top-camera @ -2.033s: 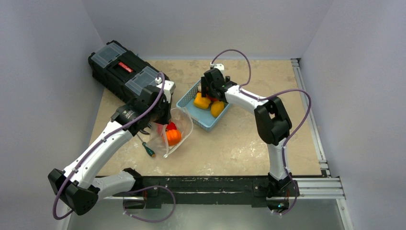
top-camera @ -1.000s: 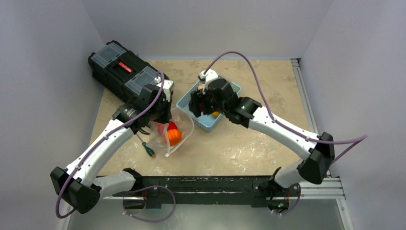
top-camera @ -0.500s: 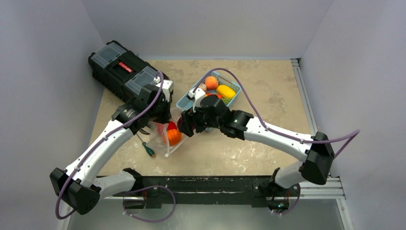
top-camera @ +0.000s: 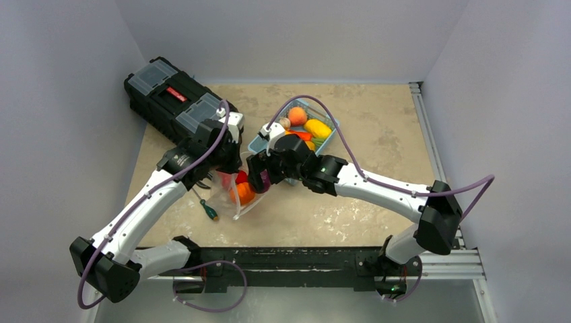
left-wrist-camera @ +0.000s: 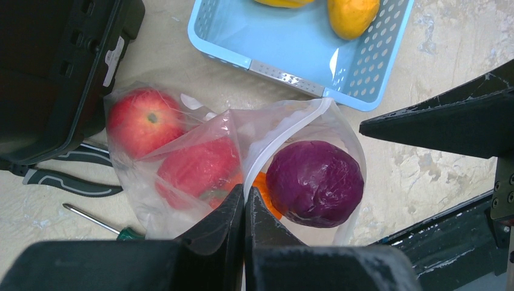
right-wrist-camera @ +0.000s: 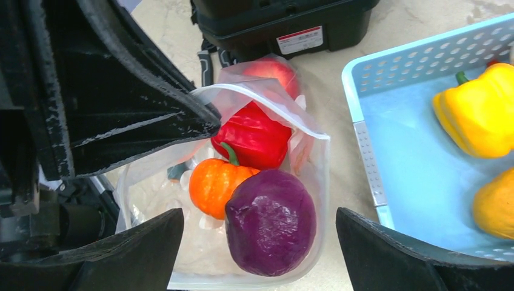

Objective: Place the food in the zip-top bag and seal the zipper
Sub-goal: Place the fake vegetable in the zipper food storage bag, then adjust the zipper food storage bag at the center of the board.

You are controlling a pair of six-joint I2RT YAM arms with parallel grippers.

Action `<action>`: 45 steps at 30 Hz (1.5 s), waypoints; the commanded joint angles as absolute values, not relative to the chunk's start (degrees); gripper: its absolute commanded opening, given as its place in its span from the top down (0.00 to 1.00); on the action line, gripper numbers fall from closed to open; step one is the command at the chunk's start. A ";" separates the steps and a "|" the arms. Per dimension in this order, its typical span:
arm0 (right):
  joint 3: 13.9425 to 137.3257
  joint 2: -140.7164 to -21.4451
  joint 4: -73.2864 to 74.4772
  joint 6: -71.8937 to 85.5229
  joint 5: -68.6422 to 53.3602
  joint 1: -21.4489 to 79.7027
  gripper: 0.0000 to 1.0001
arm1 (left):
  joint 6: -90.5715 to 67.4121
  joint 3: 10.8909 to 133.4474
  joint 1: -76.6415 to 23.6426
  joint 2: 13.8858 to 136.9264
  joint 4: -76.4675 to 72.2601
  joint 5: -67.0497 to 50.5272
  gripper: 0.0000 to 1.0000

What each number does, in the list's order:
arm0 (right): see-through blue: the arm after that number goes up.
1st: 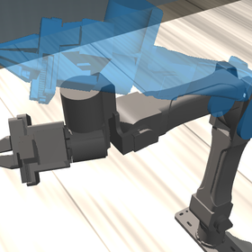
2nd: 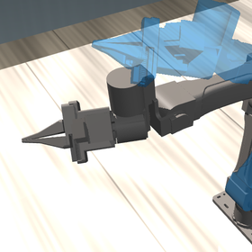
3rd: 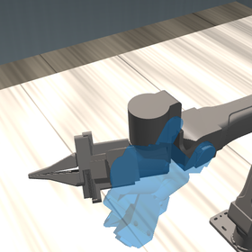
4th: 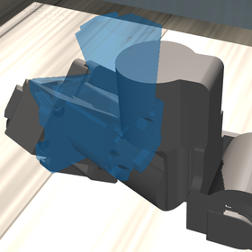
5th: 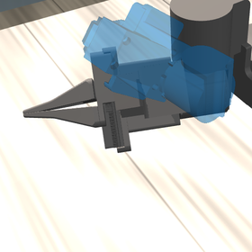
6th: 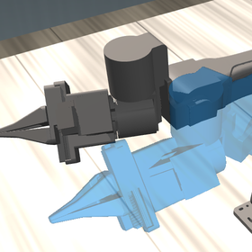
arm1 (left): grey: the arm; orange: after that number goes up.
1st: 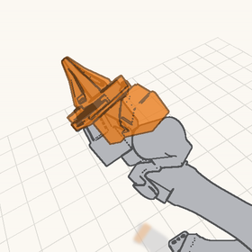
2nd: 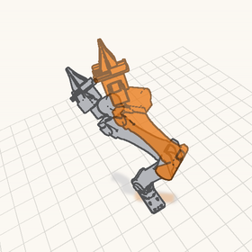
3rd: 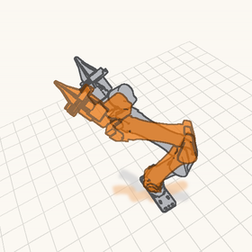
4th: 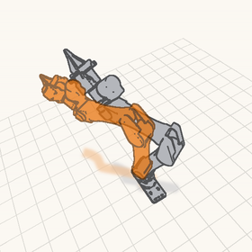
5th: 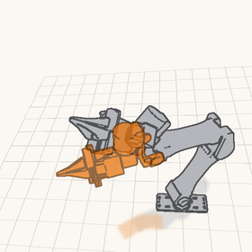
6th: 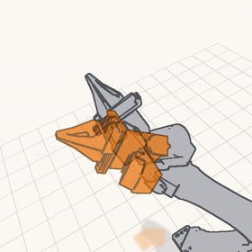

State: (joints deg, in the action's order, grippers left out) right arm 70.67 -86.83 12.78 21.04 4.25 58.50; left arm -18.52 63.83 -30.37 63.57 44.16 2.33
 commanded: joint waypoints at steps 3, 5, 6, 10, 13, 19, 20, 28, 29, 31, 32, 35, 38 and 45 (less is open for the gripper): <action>70.29 -83.25 12.54 24.14 9.24 58.53 0.08 | -19.25 63.59 -29.79 62.03 41.72 2.33 1.00; 68.82 -82.49 12.52 24.80 9.47 58.54 0.14 | -19.25 63.47 -29.80 61.80 41.46 2.26 1.00; 67.96 -81.99 12.54 25.41 10.44 58.54 0.18 | -19.25 63.39 -29.80 61.68 41.43 2.22 1.00; 64.11 -78.44 12.43 31.07 15.66 57.62 0.48 | -19.32 63.20 -29.75 61.48 41.16 2.12 1.00; 60.30 -75.97 7.84 33.17 10.52 54.83 0.52 | -19.34 63.20 -29.84 61.59 41.02 1.54 1.00; 59.25 -77.77 2.60 32.69 5.41 53.00 0.58 | -19.34 63.19 -29.82 61.96 41.03 1.06 1.00; 59.66 -78.43 2.38 32.34 5.28 52.67 0.61 | -19.29 63.19 -29.82 61.96 41.01 1.08 1.00; 63.02 -85.27 -1.53 29.80 0.88 52.29 0.65 | -19.00 63.19 -29.85 62.20 41.04 0.97 1.00; 63.07 -85.93 -1.93 29.74 0.72 52.29 0.68 | -18.99 63.19 -29.81 62.19 40.93 0.97 1.00; 63.94 -86.99 -1.51 29.71 0.84 52.29 0.78 | -18.94 63.11 -29.80 62.25 40.82 0.84 1.00; 64.80 -87.23 -0.49 29.71 1.21 52.29 0.87 | -18.86 63.11 -29.74 62.19 40.86 0.72 1.00; 70.54 -86.70 6.77 31.81 2.56 52.38 1.00 | -18.96 63.35 -29.76 62.20 41.06 0.83 1.00; 82.95 -87.95 16.13 37.17 -3.31 51.93 1.00 | -23.12 66.65 -29.79 62.55 45.92 -1.24 1.00; 93.43 -92.45 25.12 39.69 -9.20 51.61 1.00 | -32.10 68.03 -29.77 54.54 50.16 -4.37 1.00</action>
